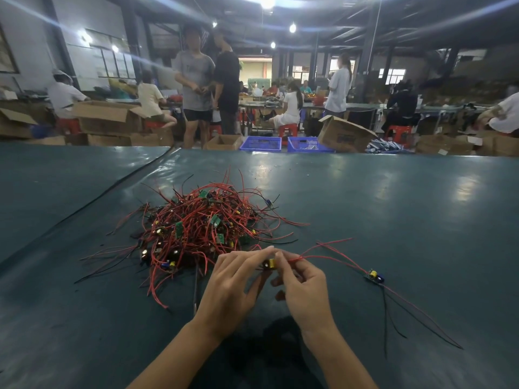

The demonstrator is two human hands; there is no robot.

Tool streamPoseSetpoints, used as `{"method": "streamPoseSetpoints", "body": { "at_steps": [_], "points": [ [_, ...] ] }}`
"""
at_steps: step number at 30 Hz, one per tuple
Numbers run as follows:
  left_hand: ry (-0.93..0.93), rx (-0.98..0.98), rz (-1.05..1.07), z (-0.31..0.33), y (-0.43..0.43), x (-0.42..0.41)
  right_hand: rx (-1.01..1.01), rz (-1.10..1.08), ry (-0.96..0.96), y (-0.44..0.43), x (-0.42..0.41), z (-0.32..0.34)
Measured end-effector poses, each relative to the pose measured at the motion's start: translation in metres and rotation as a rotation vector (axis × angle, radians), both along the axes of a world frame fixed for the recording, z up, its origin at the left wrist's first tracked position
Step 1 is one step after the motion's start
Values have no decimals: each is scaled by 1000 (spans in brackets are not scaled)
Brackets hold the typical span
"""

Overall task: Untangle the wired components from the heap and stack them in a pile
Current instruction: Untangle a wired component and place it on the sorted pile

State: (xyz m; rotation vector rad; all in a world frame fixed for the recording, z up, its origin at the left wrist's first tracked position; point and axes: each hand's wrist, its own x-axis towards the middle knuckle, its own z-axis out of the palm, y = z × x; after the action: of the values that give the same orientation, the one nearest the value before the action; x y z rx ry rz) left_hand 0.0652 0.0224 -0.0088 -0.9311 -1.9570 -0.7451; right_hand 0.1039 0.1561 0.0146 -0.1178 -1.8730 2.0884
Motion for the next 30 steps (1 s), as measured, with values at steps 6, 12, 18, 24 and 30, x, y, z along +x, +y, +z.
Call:
{"method": "streamPoseSetpoints", "body": {
  "at_steps": [6,12,18,24,30],
  "points": [
    [5,94,72,0,7,3,-305,-219,-36,13,-5,6],
    [-26,70,-12,3,10,8,-468,-232,-44,17,-4,7],
    [-718,409,-364,5,20,18,-545,3,-83,6,2,10],
    [-577,601,-325,8,18,13,-277,55,-121,-4,5,6],
    [-769,729,-237,5,19,8,-248,43,-152,-3,2,2]
  ]
}}
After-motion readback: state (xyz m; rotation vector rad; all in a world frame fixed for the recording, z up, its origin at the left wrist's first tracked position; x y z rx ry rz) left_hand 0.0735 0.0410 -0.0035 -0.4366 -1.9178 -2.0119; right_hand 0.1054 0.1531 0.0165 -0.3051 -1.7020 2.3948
